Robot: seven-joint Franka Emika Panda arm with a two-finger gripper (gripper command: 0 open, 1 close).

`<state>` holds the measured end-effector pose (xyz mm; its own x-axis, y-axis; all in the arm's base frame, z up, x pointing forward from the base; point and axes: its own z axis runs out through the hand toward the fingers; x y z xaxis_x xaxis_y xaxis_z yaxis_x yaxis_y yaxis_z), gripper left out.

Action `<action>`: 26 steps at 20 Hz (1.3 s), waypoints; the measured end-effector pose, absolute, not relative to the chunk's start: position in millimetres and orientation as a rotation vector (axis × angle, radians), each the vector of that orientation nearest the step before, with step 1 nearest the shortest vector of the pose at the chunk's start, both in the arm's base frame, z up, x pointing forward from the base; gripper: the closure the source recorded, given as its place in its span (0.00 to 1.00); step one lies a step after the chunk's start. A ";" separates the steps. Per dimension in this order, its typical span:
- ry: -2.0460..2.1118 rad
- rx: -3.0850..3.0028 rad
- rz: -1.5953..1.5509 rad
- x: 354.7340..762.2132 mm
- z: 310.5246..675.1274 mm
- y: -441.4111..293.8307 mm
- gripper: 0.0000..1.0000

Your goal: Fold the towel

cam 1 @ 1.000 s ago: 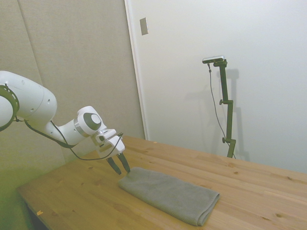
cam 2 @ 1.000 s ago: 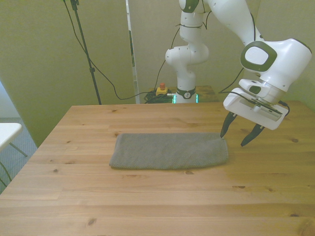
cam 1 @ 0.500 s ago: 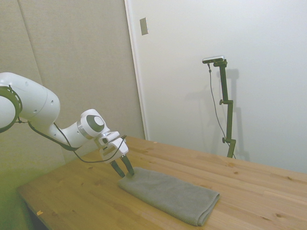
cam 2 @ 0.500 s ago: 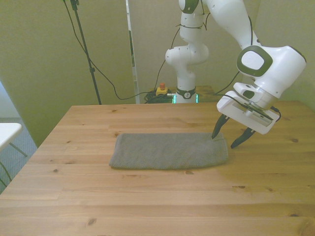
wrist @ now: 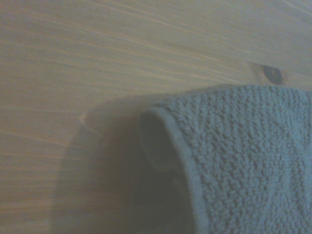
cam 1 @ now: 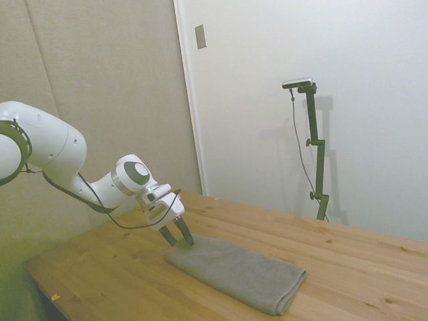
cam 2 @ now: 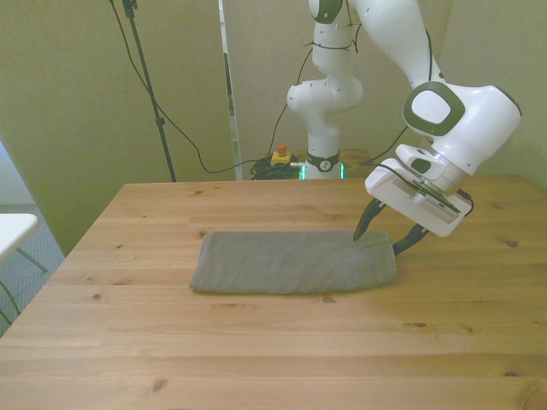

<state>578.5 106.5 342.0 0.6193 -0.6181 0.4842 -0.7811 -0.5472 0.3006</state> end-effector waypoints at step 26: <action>-1.179 2.323 0.471 577.8 367.2 73.3 1.00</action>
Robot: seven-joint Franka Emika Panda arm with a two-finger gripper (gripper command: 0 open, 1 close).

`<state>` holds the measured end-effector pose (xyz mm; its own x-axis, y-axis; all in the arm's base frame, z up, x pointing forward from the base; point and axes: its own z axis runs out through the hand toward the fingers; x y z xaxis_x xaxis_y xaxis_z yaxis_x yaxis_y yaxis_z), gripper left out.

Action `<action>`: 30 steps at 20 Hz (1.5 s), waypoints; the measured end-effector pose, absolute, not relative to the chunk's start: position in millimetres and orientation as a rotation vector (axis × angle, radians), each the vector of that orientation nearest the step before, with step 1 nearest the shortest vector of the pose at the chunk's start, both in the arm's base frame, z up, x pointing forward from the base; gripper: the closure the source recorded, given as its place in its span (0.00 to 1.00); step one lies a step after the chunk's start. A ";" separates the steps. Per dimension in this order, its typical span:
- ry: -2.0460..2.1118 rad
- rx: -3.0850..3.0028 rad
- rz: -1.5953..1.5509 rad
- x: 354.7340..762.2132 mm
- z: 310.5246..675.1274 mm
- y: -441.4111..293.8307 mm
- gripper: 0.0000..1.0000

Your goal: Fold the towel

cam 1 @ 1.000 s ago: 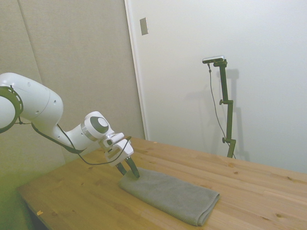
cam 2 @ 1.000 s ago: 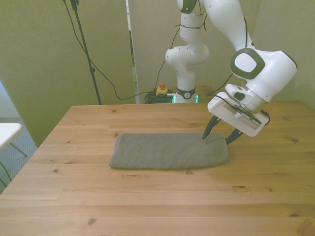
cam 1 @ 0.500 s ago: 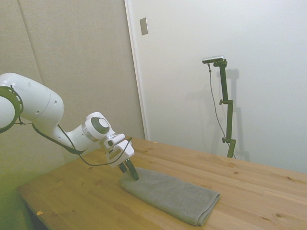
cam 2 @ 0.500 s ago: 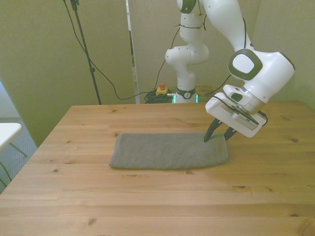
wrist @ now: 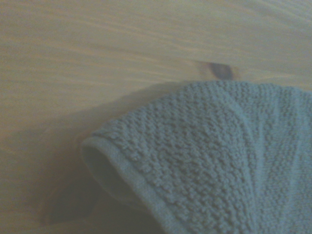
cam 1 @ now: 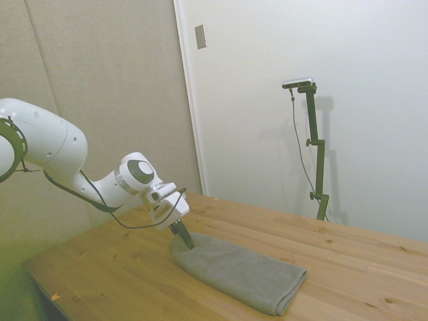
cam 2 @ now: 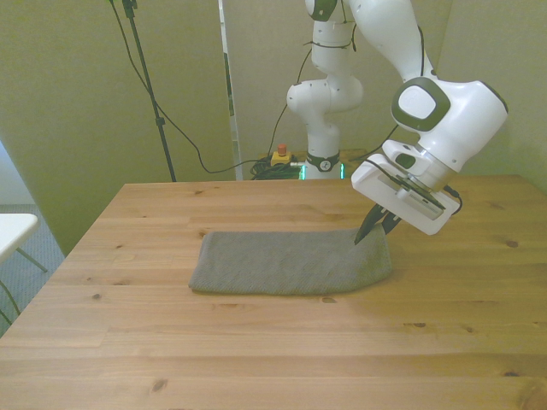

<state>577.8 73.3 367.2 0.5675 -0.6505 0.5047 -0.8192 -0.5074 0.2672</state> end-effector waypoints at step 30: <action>-1.662 2.294 0.469 519.7 449.8 -179.8 1.00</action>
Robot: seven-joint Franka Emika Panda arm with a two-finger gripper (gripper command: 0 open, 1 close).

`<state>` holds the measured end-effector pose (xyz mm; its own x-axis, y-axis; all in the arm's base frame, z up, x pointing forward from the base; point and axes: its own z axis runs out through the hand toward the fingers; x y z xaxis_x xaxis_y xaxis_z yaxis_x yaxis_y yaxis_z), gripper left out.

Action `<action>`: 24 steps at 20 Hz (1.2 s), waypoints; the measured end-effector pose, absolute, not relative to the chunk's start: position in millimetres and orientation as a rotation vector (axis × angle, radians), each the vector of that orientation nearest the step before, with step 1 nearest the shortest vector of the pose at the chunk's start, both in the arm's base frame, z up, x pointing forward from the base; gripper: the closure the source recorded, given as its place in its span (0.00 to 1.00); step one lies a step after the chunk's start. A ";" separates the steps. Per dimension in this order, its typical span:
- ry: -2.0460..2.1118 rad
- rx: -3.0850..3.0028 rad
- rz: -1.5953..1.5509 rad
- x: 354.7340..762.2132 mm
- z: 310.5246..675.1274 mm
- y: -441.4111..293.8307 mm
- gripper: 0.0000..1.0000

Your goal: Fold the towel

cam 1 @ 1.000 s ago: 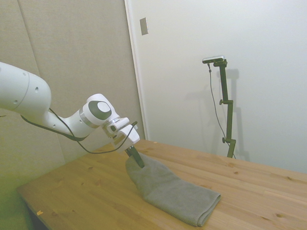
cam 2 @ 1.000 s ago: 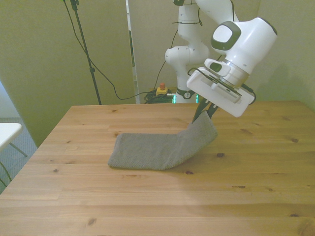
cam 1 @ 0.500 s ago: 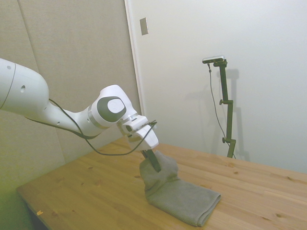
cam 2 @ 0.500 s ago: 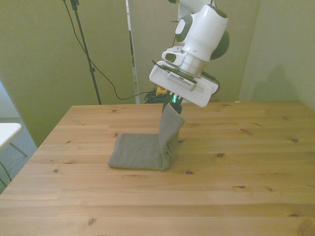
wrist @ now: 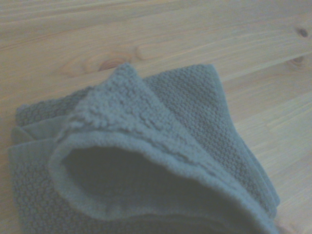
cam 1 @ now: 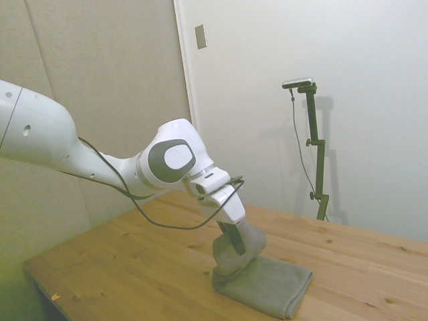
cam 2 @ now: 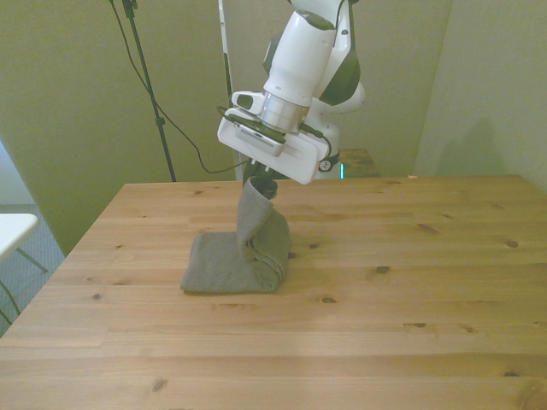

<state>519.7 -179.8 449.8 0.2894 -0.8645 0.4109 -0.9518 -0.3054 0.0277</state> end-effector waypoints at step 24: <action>-1.683 2.371 0.500 510.3 489.2 -214.0 0.00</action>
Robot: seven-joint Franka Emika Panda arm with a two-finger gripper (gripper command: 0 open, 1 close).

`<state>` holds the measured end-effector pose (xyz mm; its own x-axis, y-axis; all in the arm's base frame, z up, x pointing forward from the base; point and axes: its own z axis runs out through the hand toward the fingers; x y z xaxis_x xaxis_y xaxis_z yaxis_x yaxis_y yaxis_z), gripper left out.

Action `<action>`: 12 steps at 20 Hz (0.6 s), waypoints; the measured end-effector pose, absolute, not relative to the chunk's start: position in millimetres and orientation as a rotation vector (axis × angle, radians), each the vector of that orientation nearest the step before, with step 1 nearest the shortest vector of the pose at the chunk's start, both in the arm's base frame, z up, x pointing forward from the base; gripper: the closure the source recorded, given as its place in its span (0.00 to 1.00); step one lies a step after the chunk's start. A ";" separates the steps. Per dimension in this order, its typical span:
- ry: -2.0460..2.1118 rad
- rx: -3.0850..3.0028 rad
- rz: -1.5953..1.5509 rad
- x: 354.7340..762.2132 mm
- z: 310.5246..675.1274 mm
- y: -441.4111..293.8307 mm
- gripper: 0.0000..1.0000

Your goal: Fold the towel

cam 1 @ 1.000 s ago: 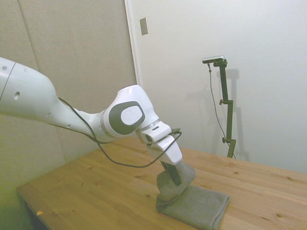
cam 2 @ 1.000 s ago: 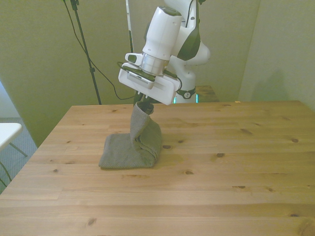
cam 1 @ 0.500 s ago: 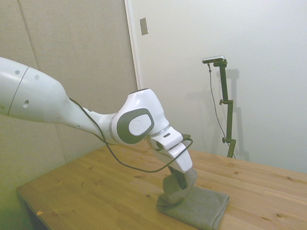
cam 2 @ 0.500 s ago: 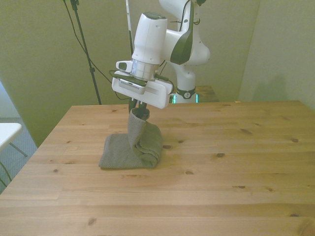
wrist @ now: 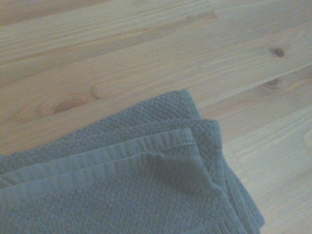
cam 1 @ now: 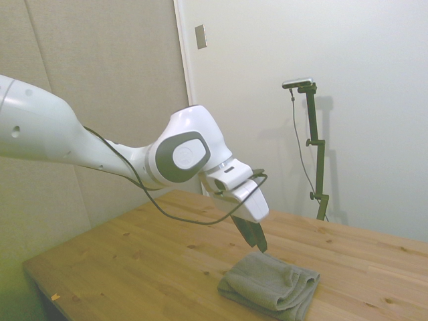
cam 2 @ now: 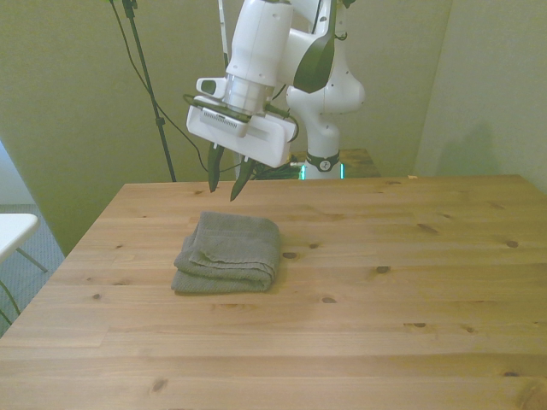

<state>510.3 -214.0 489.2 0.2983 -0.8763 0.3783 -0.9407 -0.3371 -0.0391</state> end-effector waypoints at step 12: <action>-1.500 2.870 0.156 457.7 512.7 -43.5 0.00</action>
